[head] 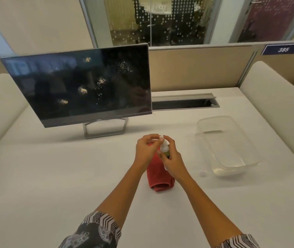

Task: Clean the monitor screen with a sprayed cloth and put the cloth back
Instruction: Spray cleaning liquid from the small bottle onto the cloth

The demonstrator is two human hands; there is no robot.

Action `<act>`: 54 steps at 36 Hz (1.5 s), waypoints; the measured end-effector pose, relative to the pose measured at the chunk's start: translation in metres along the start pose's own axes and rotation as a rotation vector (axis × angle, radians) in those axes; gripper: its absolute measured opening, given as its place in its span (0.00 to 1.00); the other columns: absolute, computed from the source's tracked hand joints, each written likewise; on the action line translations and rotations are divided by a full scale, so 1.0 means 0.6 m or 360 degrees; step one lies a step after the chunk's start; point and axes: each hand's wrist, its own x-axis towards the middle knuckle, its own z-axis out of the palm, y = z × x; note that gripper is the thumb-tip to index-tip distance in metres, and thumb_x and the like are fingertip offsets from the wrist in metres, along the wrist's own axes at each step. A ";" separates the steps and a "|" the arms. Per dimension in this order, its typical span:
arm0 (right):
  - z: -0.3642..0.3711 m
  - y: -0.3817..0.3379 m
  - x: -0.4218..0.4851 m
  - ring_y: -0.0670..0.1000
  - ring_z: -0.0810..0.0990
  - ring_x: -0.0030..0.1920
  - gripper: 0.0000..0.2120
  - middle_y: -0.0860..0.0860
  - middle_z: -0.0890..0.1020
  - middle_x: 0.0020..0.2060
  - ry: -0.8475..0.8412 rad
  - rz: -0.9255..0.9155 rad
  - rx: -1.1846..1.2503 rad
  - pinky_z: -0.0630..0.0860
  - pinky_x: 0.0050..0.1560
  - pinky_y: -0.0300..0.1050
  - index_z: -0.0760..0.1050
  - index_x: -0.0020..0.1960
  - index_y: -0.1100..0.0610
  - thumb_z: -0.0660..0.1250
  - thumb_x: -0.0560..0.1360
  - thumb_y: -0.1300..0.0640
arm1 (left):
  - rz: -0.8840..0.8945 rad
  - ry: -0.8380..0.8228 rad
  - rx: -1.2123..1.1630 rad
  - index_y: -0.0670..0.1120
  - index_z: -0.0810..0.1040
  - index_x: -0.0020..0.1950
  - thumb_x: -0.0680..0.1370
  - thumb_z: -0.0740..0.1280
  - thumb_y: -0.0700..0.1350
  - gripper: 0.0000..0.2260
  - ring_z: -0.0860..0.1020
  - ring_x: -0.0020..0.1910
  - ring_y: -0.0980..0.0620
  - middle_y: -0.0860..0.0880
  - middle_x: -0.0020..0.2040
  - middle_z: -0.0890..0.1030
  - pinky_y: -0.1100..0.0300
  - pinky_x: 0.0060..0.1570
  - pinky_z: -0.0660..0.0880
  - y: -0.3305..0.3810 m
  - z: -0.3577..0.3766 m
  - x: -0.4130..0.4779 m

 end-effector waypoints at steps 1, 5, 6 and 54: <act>0.009 -0.004 -0.001 0.51 0.82 0.54 0.26 0.50 0.81 0.59 0.0019 0.0014 -0.0013 0.81 0.52 0.42 0.58 0.75 0.44 0.63 0.81 0.54 | -0.0010 -0.0002 -0.0011 0.44 0.82 0.53 0.74 0.74 0.44 0.09 0.84 0.43 0.56 0.48 0.45 0.85 0.67 0.38 0.78 0.000 -0.008 0.003; 0.046 -0.016 -0.002 0.54 0.81 0.58 0.27 0.51 0.78 0.64 0.0101 0.0086 -0.0084 0.80 0.59 0.55 0.56 0.77 0.45 0.63 0.81 0.50 | -0.0079 -0.0062 -0.0020 0.44 0.82 0.52 0.74 0.74 0.44 0.09 0.84 0.44 0.54 0.47 0.46 0.85 0.66 0.39 0.78 -0.002 -0.034 0.017; 0.053 -0.018 -0.003 0.54 0.81 0.58 0.27 0.51 0.77 0.64 0.0116 0.0106 -0.0094 0.80 0.59 0.56 0.56 0.77 0.45 0.63 0.81 0.49 | -0.0098 -0.0076 -0.0024 0.44 0.82 0.52 0.74 0.74 0.43 0.09 0.84 0.43 0.56 0.48 0.45 0.85 0.67 0.38 0.78 -0.003 -0.039 0.021; 0.201 -0.028 -0.018 0.44 0.80 0.41 0.24 0.43 0.77 0.45 0.0661 0.0192 -0.0112 0.76 0.38 0.28 0.66 0.66 0.54 0.73 0.75 0.59 | -0.0330 -0.0230 0.0004 0.49 0.83 0.50 0.72 0.76 0.47 0.08 0.78 0.53 0.55 0.51 0.58 0.79 0.67 0.46 0.73 -0.045 -0.171 0.051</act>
